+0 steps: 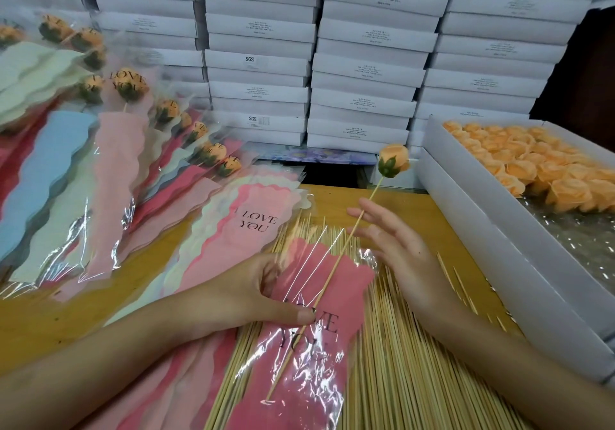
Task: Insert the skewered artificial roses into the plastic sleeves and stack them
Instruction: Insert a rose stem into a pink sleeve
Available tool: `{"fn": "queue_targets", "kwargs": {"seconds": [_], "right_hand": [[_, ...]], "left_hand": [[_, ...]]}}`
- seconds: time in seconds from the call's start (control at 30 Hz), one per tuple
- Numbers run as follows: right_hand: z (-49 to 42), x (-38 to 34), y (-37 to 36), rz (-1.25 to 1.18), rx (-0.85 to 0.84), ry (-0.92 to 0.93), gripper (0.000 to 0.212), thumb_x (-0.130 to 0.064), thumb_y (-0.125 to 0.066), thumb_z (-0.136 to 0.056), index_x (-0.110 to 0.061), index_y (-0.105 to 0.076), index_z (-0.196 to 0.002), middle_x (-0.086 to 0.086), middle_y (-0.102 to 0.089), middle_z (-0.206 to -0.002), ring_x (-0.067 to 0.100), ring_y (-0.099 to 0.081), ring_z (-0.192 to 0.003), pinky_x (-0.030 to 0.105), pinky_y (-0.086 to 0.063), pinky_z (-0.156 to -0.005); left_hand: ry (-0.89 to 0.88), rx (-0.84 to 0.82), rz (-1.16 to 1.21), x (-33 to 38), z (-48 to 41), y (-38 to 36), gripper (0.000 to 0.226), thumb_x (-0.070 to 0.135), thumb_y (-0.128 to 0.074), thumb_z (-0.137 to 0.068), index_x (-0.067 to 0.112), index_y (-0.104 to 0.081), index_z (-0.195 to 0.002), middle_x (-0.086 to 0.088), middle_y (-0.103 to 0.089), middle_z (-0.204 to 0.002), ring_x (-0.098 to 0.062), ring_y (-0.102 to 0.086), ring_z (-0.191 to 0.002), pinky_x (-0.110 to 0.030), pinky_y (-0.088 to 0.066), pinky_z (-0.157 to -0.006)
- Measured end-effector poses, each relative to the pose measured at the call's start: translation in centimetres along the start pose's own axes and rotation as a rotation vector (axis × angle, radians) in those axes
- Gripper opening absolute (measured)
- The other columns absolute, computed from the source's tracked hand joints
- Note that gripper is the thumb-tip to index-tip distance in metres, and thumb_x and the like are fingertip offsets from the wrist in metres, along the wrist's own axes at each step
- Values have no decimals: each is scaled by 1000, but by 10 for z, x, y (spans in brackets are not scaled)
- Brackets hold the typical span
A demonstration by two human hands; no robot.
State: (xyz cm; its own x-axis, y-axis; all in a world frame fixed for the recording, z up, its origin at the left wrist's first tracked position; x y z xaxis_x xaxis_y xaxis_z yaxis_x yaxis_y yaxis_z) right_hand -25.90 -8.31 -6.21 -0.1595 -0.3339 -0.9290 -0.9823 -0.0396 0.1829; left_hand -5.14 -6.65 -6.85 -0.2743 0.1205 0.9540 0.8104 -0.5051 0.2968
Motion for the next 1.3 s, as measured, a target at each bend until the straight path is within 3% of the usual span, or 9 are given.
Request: {"fn": "queue_targets", "kwargs": {"seconds": [0.13,0.27,0.4,0.5,0.73,0.83,1.0,1.17,1.3], "right_hand": [[2,-1,-4,11,-56,1,37,-19,-41,-102,-27,-52,-137,-18,-64,-123,-3,-61,-108,7,-45,-78],[3,-1,-6,29,-95,13,35,-21,-42,-101,-27,-57,-132,-13,-66,-123,-2,-62,-108,13,-47,-86],[5,-1,-9,-21,-151,20,36,-30,-44,-95,-23,-63,-126,-6,-70,-119,6,-64,-111,22,-51,-92],[5,-3,-10,-42,-169,40,31,-20,-43,-100,-21,-66,-121,-8,-72,-114,5,-65,-108,16,-49,-88],[2,-1,-3,-62,-55,28,41,-33,-45,-95,-32,-50,-136,-14,-62,-127,4,-65,-106,21,-53,-86],[-3,4,5,-124,66,-14,32,-21,-45,-101,-30,-52,-130,-7,-60,-129,10,-67,-104,29,-56,-84],[-7,12,11,-236,160,-82,24,-17,-44,-103,-29,-59,-117,-2,-64,-124,16,-70,-100,28,-56,-76],[-7,13,9,-242,129,-81,29,-20,-43,-103,-30,-65,-118,-10,-65,-125,8,-69,-98,21,-55,-71],[-7,11,9,-245,122,-79,31,-18,-40,-104,-27,-64,-121,-12,-68,-121,6,-68,-98,19,-54,-69]], "left_hand": [[2,-62,102,-2,-1,-2,60,24,-85,-68,-14,-47,-95,-13,-52,-92,-27,-48,-89,-41,-39,-85],[-14,-69,122,-2,-1,-2,29,21,-84,-70,10,-61,-83,-9,-56,-83,-22,-54,-83,-24,-49,-77],[-29,-19,117,-3,-2,1,62,28,-87,-65,-9,-51,-99,-11,-57,-94,-27,-53,-90,-34,-46,-86],[-36,-39,121,-4,-2,1,59,21,-84,-71,-6,-55,-115,-29,-62,-115,-44,-61,-108,-45,-49,-97],[-43,-72,152,-5,-6,0,24,16,-81,-76,37,-71,-83,20,-66,-84,5,-61,-82,-11,-47,-75],[-22,-49,188,-8,-4,3,25,28,-86,-62,32,-72,-82,22,-65,-83,7,-61,-82,-10,-47,-78],[45,-35,145,-13,-2,6,72,24,-86,-62,3,-54,-124,-2,-67,-120,-16,-59,-117,-33,-40,-106],[42,-53,114,1,2,-1,77,31,-87,-61,-15,-49,-110,-5,-36,-107,-26,-31,-98,-42,-23,-86],[59,-44,128,5,4,-3,83,32,-89,-60,-17,-46,-111,-8,-31,-106,-28,-23,-98,-41,-15,-82]]}}
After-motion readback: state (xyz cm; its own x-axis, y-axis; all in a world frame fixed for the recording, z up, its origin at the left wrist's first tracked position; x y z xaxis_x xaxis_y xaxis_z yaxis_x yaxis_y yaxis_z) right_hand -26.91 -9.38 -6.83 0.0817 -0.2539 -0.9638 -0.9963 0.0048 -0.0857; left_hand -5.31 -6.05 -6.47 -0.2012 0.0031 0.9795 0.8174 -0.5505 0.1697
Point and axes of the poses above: each hand's wrist, its own z-axis away from the middle knuckle, its own y-axis out of the back of the hand, x = y × z, the point moved 4 cm from there along -z, towards the middle knuckle
